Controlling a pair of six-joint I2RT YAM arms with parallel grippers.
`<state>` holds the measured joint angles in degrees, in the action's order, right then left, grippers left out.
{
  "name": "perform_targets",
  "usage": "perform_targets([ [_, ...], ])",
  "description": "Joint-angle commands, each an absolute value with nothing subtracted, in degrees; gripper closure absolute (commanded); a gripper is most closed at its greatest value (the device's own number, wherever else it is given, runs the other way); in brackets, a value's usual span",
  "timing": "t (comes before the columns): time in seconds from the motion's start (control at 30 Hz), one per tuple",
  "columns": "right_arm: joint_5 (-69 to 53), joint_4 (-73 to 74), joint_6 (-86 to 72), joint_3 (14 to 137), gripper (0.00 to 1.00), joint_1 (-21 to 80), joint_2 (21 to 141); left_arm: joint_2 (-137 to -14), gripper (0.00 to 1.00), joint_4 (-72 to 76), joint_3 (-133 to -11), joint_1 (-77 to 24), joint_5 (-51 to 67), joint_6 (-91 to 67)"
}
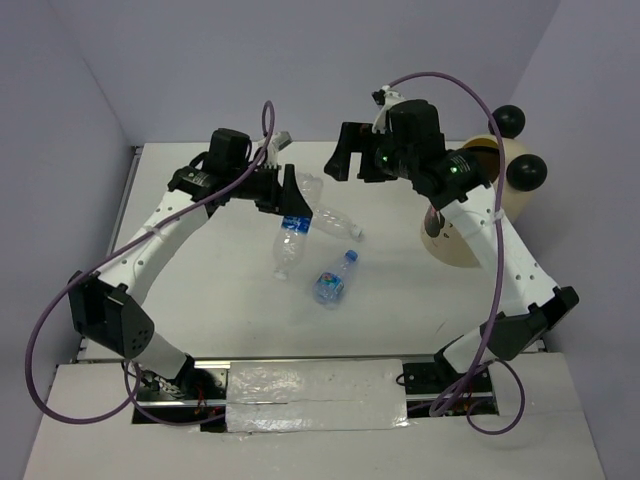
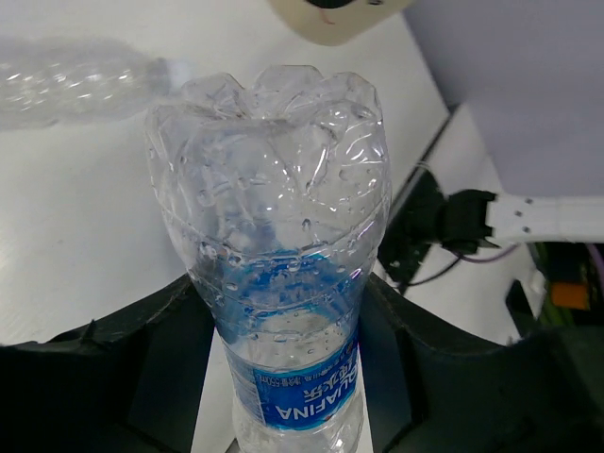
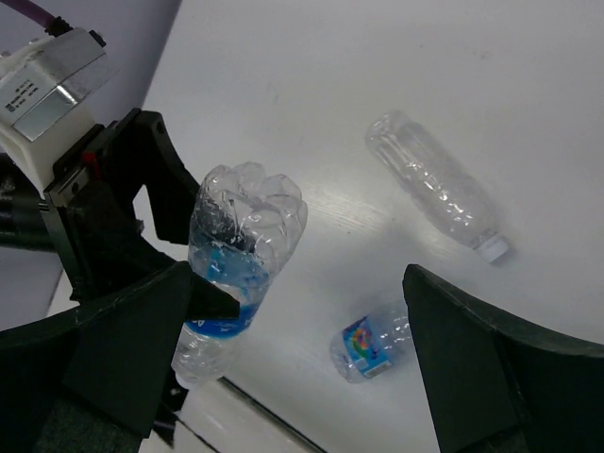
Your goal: Put the plastic bottles in the bin
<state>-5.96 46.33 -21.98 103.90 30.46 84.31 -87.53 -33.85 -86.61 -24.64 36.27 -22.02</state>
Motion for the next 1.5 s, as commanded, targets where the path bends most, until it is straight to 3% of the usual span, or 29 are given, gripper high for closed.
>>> perform_targets([
  [0.0, -13.61, 46.06, -25.66, 106.52, 0.00, 29.53, 85.51, -87.89, 0.34, -29.53, -88.42, -24.08, 51.04, -21.09],
  [0.17, -19.33, 44.39, -29.26, 104.87, 0.00, 29.27, 87.36, -87.54, 0.36, -27.43, -88.07, -24.08, 55.54, -22.49],
  [0.8, -28.39, 34.99, -36.82, 93.61, 0.02, 29.97, 88.25, -87.80, 0.33, -27.25, -88.07, -24.08, 53.70, -22.59],
  [0.9, -29.35, 33.49, -37.61, 92.72, 0.10, 29.97, 88.15, -87.72, 0.32, -27.51, -88.15, -24.08, 53.44, -22.59],
  [0.97, -29.44, 33.31, -37.62, 92.72, 0.22, 29.97, 88.07, -87.80, 0.27, -28.12, -88.50, -24.08, 53.18, -22.24],
  [1.0, -29.01, 33.31, -37.79, 92.81, 0.32, 29.97, 87.89, -87.80, 0.14, -28.39, -88.68, -24.08, 52.83, -22.06],
  [1.03, -28.74, 33.57, -37.71, 92.90, 0.36, 29.97, 87.89, -87.98, 0.09, -28.82, -89.12, -24.08, 52.65, -21.63],
  [1.07, -27.96, 33.84, -37.53, 93.16, 0.43, 29.97, 87.80, -87.98, 0.03, -29.52, -89.38, -24.08, 52.47, -21.45],
  [1.13, -26.64, 34.97, -36.92, 94.48, 0.48, 29.97, 87.80, -88.15, 0.01, -30.49, -90.17, -24.08, 51.16, -21.09],
  [1.3, -15.14, 46.30, -30.26, 103.76, 0.48, 28.57, 89.03, -87.98, 0.01, -36.55, -93.42, -23.64, 44.04, -18.47],
  [1.47, 9.18, 55.97, -22.09, 113.89, 0.47, 25.40, 88.95, -83.86, 0.01, -37.10, -91.86, -18.21, 46.46, -18.63],
])
